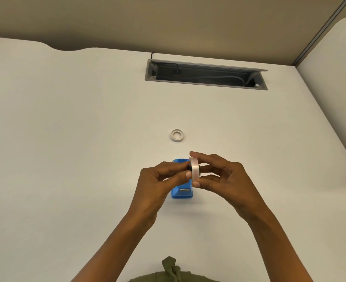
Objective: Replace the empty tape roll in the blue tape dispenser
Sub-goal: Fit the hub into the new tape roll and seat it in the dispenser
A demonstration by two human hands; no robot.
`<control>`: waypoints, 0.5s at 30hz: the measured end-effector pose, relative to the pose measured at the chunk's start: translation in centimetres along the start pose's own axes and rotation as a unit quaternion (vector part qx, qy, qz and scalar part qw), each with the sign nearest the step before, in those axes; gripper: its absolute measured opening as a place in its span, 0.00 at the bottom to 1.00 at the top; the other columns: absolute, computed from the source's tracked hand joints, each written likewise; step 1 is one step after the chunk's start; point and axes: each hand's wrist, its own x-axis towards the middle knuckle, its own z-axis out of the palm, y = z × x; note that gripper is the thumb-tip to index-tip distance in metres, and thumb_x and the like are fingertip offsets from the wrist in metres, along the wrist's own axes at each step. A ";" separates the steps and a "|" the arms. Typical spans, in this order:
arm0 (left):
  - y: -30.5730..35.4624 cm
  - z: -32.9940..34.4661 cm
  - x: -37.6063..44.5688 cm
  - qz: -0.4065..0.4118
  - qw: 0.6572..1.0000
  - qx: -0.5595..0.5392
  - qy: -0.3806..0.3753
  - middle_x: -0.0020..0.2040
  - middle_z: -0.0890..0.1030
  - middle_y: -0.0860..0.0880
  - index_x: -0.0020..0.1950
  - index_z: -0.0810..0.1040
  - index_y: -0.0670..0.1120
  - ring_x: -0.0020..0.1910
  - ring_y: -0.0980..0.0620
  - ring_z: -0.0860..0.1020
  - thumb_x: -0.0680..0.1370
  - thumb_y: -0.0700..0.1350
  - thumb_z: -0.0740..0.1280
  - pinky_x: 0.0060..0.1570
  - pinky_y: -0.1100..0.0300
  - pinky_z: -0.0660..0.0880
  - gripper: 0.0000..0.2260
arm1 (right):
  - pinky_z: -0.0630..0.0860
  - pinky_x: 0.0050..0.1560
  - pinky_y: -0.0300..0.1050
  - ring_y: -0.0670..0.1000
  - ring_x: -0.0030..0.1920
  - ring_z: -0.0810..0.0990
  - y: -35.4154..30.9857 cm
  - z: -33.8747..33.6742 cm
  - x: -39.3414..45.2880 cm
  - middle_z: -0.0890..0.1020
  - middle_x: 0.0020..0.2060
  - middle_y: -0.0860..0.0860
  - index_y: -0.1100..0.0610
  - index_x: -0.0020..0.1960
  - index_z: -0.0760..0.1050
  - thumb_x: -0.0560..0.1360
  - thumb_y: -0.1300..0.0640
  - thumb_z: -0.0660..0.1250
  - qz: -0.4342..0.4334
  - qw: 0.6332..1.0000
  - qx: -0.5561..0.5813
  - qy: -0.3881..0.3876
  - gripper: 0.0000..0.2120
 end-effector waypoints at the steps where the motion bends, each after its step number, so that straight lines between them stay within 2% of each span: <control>1: -0.1 -0.1 -0.1 -0.002 1.000 0.003 0.000 0.48 0.85 0.48 0.51 0.84 0.47 0.51 0.50 0.82 0.70 0.42 0.73 0.61 0.47 0.74 0.10 | 0.81 0.50 0.43 0.51 0.52 0.83 0.1 0.1 0.0 0.83 0.51 0.49 0.50 0.59 0.79 0.65 0.65 0.76 0.005 1.000 -0.003 0.002 0.25; 4: -0.5 -0.2 -0.3 -0.006 1.000 0.012 -0.008 0.46 0.85 0.48 0.51 0.84 0.47 0.49 0.50 0.82 0.70 0.42 0.72 0.60 0.48 0.75 0.10 | 0.81 0.51 0.45 0.51 0.51 0.83 0.6 0.2 -0.2 0.83 0.49 0.48 0.48 0.58 0.79 0.64 0.63 0.76 0.018 1.000 -0.011 0.005 0.25; 9: -1.1 -0.5 -0.5 -0.010 0.999 0.012 -0.031 0.48 0.85 0.47 0.53 0.83 0.48 0.49 0.52 0.82 0.71 0.41 0.71 0.55 0.58 0.75 0.11 | 0.81 0.49 0.45 0.50 0.50 0.83 1.5 0.2 -0.3 0.84 0.49 0.48 0.47 0.57 0.80 0.63 0.61 0.78 0.018 0.999 -0.041 0.009 0.24; 12: -1.7 -0.8 -0.3 -0.021 0.999 0.034 -0.033 0.50 0.85 0.49 0.55 0.82 0.50 0.49 0.54 0.82 0.71 0.41 0.72 0.55 0.59 0.73 0.13 | 0.80 0.48 0.42 0.47 0.49 0.83 2.1 0.1 0.0 0.86 0.48 0.46 0.47 0.57 0.80 0.64 0.59 0.78 0.018 0.997 -0.064 0.031 0.23; 15: -2.4 -1.3 0.5 0.017 0.995 0.099 -0.003 0.51 0.83 0.54 0.56 0.80 0.53 0.48 0.61 0.80 0.70 0.41 0.73 0.45 0.69 0.73 0.16 | 0.79 0.46 0.37 0.44 0.47 0.83 2.7 -0.4 0.9 0.85 0.48 0.45 0.48 0.58 0.79 0.64 0.61 0.77 0.021 0.996 -0.060 0.063 0.23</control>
